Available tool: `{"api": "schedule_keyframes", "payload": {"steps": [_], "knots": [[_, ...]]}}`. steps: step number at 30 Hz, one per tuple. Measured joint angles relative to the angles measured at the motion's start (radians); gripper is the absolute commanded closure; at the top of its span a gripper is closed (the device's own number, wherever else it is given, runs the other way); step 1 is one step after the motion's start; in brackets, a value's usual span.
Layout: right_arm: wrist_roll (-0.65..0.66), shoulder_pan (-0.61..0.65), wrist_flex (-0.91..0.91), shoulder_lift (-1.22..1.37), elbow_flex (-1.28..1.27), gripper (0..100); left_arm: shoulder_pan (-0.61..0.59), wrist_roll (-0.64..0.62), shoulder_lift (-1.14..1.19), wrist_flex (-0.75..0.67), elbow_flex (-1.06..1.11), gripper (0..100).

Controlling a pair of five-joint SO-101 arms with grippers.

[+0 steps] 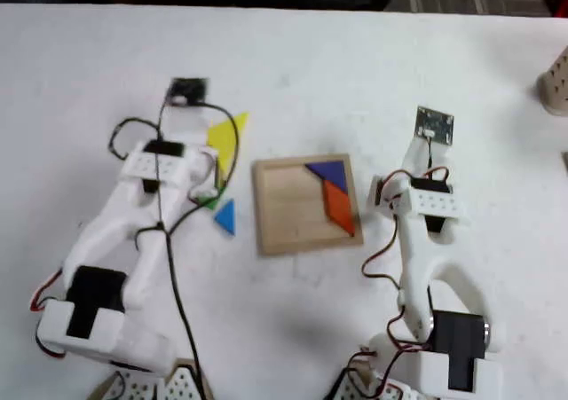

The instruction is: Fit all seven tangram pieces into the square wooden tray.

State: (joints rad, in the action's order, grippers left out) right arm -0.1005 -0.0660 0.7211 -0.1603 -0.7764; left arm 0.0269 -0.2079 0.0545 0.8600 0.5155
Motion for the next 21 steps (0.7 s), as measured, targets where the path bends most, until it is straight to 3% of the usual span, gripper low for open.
{"api": "schedule_keyframes", "payload": {"steps": [8, 15, 21], "knots": [[0.0, 0.002, 0.0, 0.0, 0.0, 98.1, 0.075, 0.02, -0.193, 0.078, 0.144, 91], [0.0, 0.002, -0.002, 0.0, 0.0, 98.1, 0.137, 0.014, -0.334, 0.061, 0.307, 77], [0.0, 0.002, -0.002, 0.0, 0.0, 98.1, 0.135, -0.046, -0.347, 0.058, 0.308, 75]]}}
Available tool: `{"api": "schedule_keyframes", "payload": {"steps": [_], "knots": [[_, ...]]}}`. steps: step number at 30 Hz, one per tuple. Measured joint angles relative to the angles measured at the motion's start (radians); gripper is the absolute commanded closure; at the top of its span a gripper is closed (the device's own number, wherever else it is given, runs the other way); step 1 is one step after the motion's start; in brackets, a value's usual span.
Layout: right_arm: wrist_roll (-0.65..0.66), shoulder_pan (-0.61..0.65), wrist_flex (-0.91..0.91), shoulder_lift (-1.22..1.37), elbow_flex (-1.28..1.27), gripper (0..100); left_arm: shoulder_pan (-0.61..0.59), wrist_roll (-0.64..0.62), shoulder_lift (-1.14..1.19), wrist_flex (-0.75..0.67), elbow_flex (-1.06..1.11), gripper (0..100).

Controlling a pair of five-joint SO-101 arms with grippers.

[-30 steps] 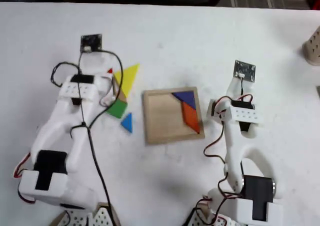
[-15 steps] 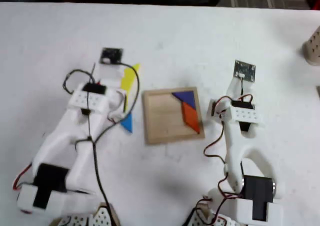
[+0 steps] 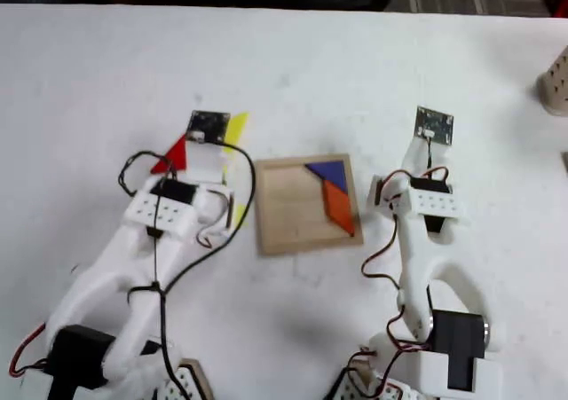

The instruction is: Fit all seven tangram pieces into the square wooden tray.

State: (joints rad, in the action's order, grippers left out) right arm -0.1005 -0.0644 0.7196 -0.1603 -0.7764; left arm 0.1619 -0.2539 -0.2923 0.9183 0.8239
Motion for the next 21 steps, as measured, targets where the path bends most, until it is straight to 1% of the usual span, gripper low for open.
{"api": "schedule_keyframes", "payload": {"steps": [7, 18, 21], "knots": [[0.0, 0.0, 0.0, 0.0, 0.0, 98.1, -0.012, 0.011, 0.012, -0.02, 0.008, 75], [0.0, 0.0, 0.0, 0.0, 0.0, 98.1, -0.012, 0.009, 0.261, -0.02, -0.091, 76], [0.0, 0.0, 0.0, 0.0, 0.0, 98.1, -0.012, -0.02, 0.282, -0.02, -0.115, 76]]}}
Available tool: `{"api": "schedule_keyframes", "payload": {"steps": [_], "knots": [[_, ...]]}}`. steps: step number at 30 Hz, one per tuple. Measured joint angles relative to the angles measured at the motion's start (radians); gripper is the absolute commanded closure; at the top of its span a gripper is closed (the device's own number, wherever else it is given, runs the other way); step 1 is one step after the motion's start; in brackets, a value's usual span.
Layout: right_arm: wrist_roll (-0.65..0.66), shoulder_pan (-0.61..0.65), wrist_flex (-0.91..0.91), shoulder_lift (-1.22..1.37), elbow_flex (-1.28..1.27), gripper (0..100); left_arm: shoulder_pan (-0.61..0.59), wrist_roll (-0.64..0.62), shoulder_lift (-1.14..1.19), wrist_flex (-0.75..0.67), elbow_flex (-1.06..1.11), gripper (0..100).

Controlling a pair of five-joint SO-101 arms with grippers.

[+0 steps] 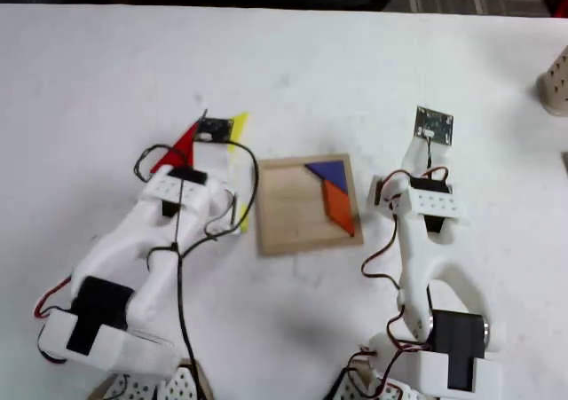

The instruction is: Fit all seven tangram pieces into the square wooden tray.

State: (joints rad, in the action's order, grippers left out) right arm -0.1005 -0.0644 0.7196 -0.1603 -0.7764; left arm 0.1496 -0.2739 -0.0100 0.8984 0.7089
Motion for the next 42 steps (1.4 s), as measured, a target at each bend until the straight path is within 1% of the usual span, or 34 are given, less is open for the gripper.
{"api": "schedule_keyframes", "payload": {"steps": [7, 13, 17, 25, 29, 31, 36, 42], "knots": [[0.0, -0.002, 0.0, 0.0, 0.0, 98.1, 0.0, -0.014, 0.003, -0.002, -0.008, 76], [0.0, -0.002, 0.0, 0.0, 0.0, 98.1, 0.002, -0.018, 0.003, -0.014, -0.008, 85], [0.0, 0.0, 0.0, 0.0, 0.0, 98.1, 0.003, -0.018, 0.003, -0.044, -0.008, 84], [0.0, 0.0, 0.0, 0.0, 0.0, 98.1, 0.003, 0.023, 0.003, -0.046, -0.008, 83], [0.0, -0.002, 0.0, 0.0, 0.0, 98.1, 0.003, 0.025, 0.003, -0.046, -0.008, 75], [0.0, 0.0, 0.0, 0.0, 0.0, 98.1, 0.003, 0.061, 0.003, -0.046, -0.008, 74], [0.0, -0.002, 0.0, 0.0, -0.003, 98.1, 0.003, 0.14, 0.003, -0.046, -0.008, 74], [0.0, -0.002, 0.0, 0.0, -0.009, 98.1, 0.003, 0.15, 0.003, -0.052, -0.008, 73]]}}
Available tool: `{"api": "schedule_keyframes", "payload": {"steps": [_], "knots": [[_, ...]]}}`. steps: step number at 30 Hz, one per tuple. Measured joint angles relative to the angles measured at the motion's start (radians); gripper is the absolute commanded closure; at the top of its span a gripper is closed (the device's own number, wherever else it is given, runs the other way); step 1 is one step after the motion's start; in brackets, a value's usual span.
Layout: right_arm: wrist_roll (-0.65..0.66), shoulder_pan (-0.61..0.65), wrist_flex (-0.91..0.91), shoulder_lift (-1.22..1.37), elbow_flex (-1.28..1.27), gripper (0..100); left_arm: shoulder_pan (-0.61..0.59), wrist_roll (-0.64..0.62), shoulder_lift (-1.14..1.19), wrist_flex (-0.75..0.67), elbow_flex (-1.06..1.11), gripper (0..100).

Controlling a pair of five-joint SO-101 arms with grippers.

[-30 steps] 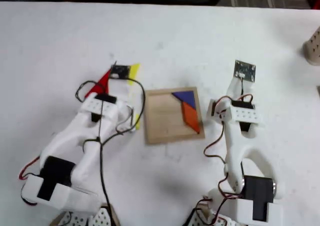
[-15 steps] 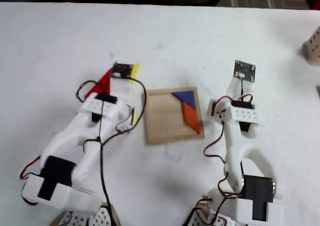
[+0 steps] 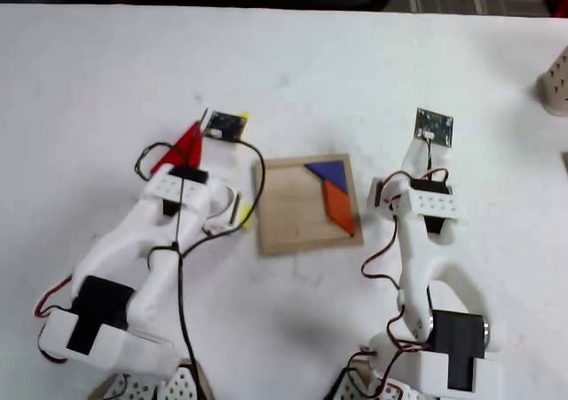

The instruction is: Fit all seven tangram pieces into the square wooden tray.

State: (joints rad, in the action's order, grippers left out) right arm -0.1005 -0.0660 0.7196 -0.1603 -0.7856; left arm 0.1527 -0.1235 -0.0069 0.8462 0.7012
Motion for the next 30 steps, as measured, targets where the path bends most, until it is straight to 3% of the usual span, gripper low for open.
{"api": "schedule_keyframes", "payload": {"steps": [12, 21, 30], "knots": [[0.0, 0.002, 0.0, 0.0, 0.0, 98.1, -0.063, 0.049, 0.14, 0.002, -0.149, 74], [0.0, 0.002, 0.0, 0.0, 0.0, 98.1, -0.023, 0.114, 0.175, 0.117, -0.201, 74], [0.0, 0.0, 0.0, 0.0, 0.0, 98.1, -0.012, 0.114, 0.18, 0.127, -0.21, 76]]}}
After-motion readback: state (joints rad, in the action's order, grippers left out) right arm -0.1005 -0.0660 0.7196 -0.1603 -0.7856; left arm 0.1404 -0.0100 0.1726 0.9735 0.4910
